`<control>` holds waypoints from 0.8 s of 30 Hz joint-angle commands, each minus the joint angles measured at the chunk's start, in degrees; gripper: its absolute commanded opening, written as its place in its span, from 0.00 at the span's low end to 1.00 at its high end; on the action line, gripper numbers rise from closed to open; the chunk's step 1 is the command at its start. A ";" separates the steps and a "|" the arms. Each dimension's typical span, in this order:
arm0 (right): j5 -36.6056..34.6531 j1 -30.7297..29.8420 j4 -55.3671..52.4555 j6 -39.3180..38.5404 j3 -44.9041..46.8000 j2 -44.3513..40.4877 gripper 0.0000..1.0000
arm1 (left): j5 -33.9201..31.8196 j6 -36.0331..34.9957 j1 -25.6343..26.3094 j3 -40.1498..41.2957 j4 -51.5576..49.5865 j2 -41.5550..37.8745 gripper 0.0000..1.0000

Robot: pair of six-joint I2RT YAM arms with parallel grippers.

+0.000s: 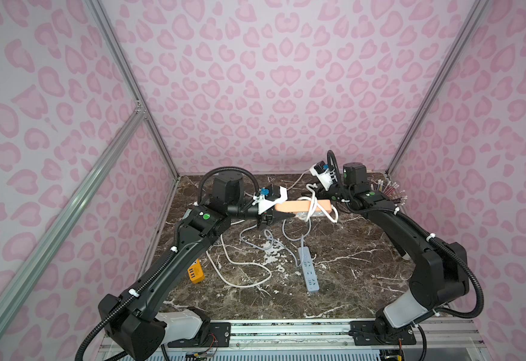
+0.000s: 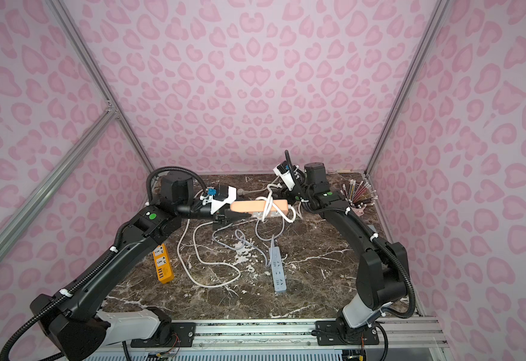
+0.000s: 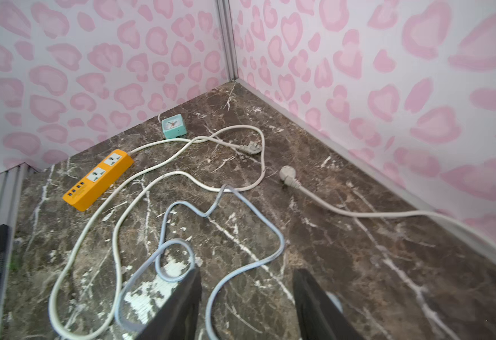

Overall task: Wrap the cord around the power strip
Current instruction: Wrap the power cord around the power strip.

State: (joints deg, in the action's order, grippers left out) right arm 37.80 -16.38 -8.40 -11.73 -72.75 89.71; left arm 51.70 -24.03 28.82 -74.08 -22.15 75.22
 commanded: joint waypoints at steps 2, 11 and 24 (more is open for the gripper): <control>1.18 0.56 11.62 9.00 6.77 -5.24 0.66 | -0.08 11.46 -0.78 0.08 15.85 -0.61 0.02; -2.51 2.82 13.63 11.19 12.97 -6.60 0.72 | -4.27 16.22 -1.04 -2.13 17.81 -1.30 0.02; -7.53 3.60 26.75 14.55 17.60 -0.20 0.62 | -5.04 20.63 -1.31 -6.13 19.38 0.27 0.02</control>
State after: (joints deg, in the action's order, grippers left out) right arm 32.08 -12.62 11.51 1.67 -55.00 88.53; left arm 47.27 -5.21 27.53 -79.18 -8.10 75.35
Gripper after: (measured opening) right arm 0.640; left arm 0.327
